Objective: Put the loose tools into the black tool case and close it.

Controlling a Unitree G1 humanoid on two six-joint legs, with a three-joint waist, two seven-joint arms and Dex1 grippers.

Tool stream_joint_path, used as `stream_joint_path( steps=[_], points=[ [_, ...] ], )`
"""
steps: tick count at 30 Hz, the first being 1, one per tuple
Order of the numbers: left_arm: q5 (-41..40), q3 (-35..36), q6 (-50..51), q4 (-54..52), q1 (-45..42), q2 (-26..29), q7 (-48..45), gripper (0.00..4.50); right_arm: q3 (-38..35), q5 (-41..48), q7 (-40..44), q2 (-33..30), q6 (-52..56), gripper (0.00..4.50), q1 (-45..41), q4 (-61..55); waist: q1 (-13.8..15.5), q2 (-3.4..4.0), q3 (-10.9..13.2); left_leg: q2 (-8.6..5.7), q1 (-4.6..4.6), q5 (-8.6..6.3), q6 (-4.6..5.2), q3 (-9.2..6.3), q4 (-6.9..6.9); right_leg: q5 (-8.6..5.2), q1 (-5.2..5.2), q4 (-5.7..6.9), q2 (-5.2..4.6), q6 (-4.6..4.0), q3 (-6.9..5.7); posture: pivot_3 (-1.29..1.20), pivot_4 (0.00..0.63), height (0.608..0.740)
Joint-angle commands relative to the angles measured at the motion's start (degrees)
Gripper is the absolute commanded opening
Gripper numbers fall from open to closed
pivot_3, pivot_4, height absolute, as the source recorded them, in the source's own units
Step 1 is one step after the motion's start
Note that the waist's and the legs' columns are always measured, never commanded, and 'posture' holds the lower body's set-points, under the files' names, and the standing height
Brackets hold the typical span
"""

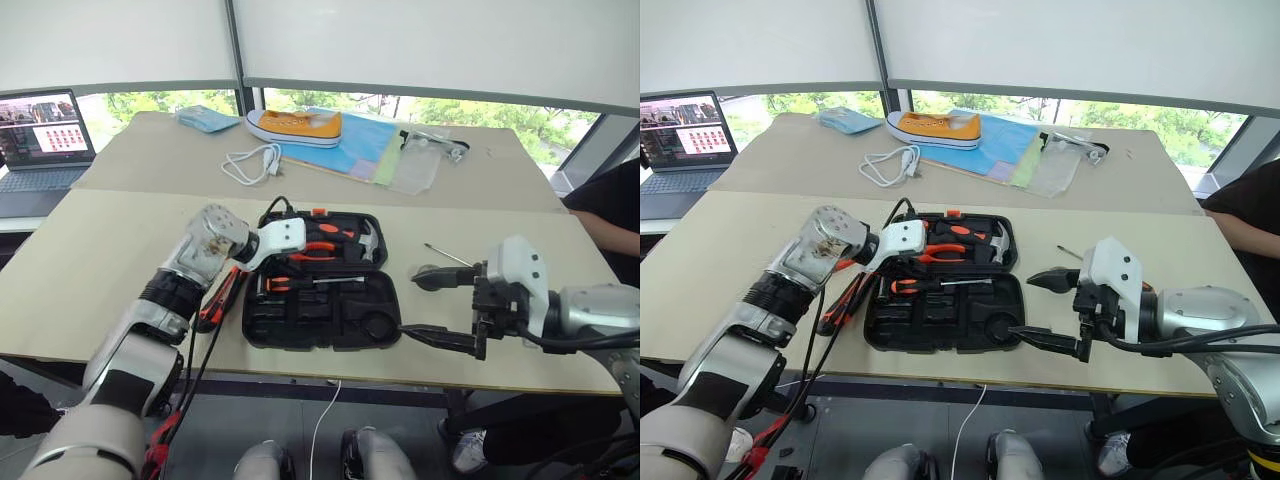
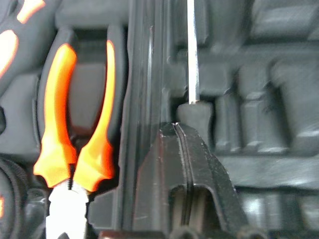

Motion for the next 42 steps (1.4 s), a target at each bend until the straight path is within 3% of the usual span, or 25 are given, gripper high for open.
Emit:
stream_joint_path(
  steps=[1, 14, 21, 30, 37, 41, 42],
  points=[
    [2.6, -2.2, -1.9, 0.7, 2.4, -1.0, 0.8, 0.02, -1.2, -0.2, -1.1, 0.5, -1.2, 4.50, -0.1, -0.9, 0.0, 0.00, 0.0, 0.00, 0.03, -0.01, 0.01, -0.01, 0.02, 0.00, 0.04, 0.00, 0.00, 0.00, 0.00, 0.00, 0.150, 0.718],
    [-6.3, 6.0, 3.8, -0.7, -1.9, -1.1, -5.1, 0.02, -3.4, -4.0, -3.1, 0.9, -2.3, 4.50, 3.1, 1.9, -0.2, 0.00, 0.0, 0.04, -0.07, -0.06, 0.11, -0.10, 0.13, 0.04, 0.04, -0.01, 0.02, 0.08, -0.08, 0.00, 0.150, 0.718],
    [-4.0, 3.7, 2.8, -2.2, -0.8, -0.8, -4.8, 0.02, -2.5, -3.7, -2.7, 1.2, -2.1, 4.50, 1.8, 2.0, -0.1, 0.00, 0.0, 0.02, -0.20, -0.07, 0.11, -0.17, 0.27, 0.04, 0.04, -0.02, 0.01, 0.09, -0.16, 0.00, 0.150, 0.718],
    [1.5, 0.1, -4.0, 3.9, 0.7, -1.6, -1.4, 0.02, -2.4, -1.0, -1.6, 0.5, -0.8, 4.50, 1.4, -1.2, 0.0, 0.00, 0.0, 0.01, -0.29, -0.09, 0.15, -0.38, 0.46, 0.06, 0.07, 0.03, -0.01, 0.11, -0.30, 0.00, 0.150, 0.718],
    [-1.2, 2.8, -2.4, 4.1, 0.7, -1.8, -2.3, 0.02, -2.6, -2.3, -2.0, 0.3, -1.3, 4.50, 2.0, -0.3, 0.0, 0.02, -0.1, 0.02, -0.28, -0.16, 0.27, -0.45, 0.50, 0.08, 0.13, 0.04, -0.04, 0.15, -0.34, 0.00, 0.150, 0.718],
    [-13.3, 12.1, 5.3, -0.3, -0.8, -1.4, -7.3, 0.84, -4.5, -4.4, -2.2, -1.5, -0.4, 4.50, 3.6, 3.9, -0.1, 0.01, -0.1, 0.02, -0.38, -0.15, 0.27, -0.49, 0.53, 0.09, 0.08, 0.04, -0.03, 0.15, -0.40, 0.00, 0.150, 0.718],
    [-15.5, 13.6, 6.2, -1.7, -0.7, -1.0, -8.5, 1.26, -4.8, -5.1, -1.7, -2.4, -0.5, 4.50, 4.2, 4.9, -0.1, 0.00, 0.0, 0.02, -0.40, -0.15, 0.27, -0.49, 0.53, 0.08, 0.06, 0.03, -0.03, 0.15, -0.42, 0.00, 0.150, 0.718]
  ],
)
